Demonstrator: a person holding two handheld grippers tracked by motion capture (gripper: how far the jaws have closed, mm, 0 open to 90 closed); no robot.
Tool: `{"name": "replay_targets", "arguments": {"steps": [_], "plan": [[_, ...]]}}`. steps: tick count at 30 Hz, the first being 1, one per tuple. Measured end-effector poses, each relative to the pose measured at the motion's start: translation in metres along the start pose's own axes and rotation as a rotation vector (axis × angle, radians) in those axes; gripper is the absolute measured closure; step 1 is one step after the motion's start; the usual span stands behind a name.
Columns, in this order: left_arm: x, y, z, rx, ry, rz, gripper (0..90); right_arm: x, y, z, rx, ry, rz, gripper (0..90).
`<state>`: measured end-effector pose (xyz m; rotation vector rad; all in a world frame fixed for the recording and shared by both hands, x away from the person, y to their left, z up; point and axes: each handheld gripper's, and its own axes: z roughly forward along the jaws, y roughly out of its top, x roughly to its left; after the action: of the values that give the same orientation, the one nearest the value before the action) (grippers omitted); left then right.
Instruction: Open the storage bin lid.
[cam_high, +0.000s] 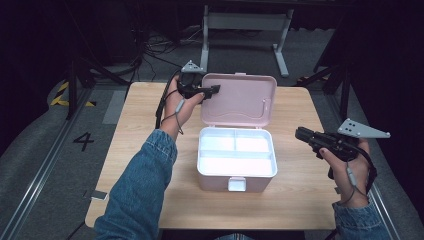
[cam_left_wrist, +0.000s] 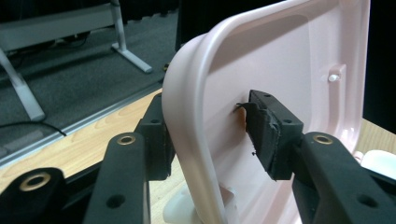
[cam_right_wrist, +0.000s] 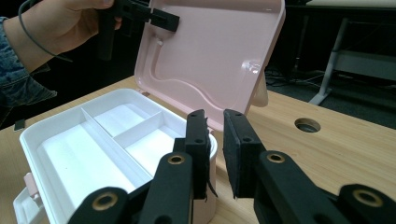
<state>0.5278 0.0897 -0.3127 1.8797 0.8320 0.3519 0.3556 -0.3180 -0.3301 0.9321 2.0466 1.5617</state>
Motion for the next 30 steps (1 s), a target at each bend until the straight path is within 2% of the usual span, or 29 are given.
{"name": "replay_targets", "arguments": {"steps": [16, 21, 30], "plan": [[0.016, -0.01, 0.027, 0.032, -0.007, -0.079, 44.9, 0.0, -0.002, 0.005, 0.011, 0.011, 0.0, 79.8], [0.018, -0.013, 0.033, 0.053, -0.004, -0.068, 41.0, -0.002, -0.003, 0.006, 0.017, 0.009, 0.005, 79.5], [0.024, -0.019, 0.041, 0.073, -0.018, -0.093, 38.6, -0.003, -0.004, 0.008, 0.019, 0.013, 0.011, 79.2]]}}
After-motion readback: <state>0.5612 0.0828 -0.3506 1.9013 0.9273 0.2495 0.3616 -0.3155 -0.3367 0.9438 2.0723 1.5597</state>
